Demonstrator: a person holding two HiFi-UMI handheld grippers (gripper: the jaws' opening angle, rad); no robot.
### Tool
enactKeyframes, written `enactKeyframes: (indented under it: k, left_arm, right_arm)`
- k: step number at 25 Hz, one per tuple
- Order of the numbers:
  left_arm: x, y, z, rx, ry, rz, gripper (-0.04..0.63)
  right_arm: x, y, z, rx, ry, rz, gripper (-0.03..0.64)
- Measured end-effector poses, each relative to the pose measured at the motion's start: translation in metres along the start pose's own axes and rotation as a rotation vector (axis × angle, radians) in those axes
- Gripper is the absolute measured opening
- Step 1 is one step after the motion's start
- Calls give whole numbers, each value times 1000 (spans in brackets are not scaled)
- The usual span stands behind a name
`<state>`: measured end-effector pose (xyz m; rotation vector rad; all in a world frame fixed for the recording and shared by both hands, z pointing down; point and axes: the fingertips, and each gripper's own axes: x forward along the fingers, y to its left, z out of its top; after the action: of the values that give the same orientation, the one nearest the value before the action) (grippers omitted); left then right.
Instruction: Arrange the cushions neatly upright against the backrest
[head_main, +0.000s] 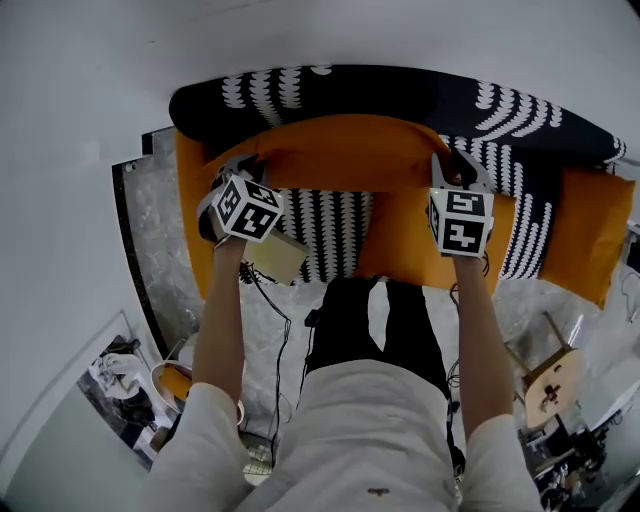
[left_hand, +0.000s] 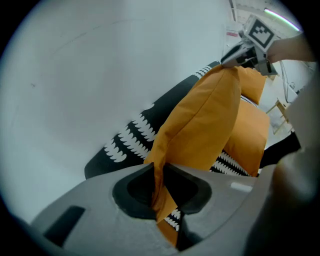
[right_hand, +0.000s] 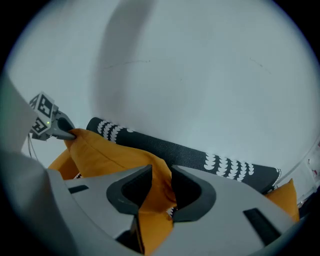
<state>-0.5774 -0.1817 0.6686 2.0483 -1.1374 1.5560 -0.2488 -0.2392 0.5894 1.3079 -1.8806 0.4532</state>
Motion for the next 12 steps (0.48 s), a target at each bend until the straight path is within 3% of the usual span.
enactKeyframes:
  k: [4,8,12]
  left_arm:
    - [20,22,17,12,-18,29,61]
    - [40,40,31,31,-26,61,65]
    - [60,52,34,-11,-80,50,72]
  right_arm:
    - [-19,0,-25,19,13,6,101]
    - [-38,9,-93,79,131,12,100]
    - [-56,37,-153,130,249,50,100]
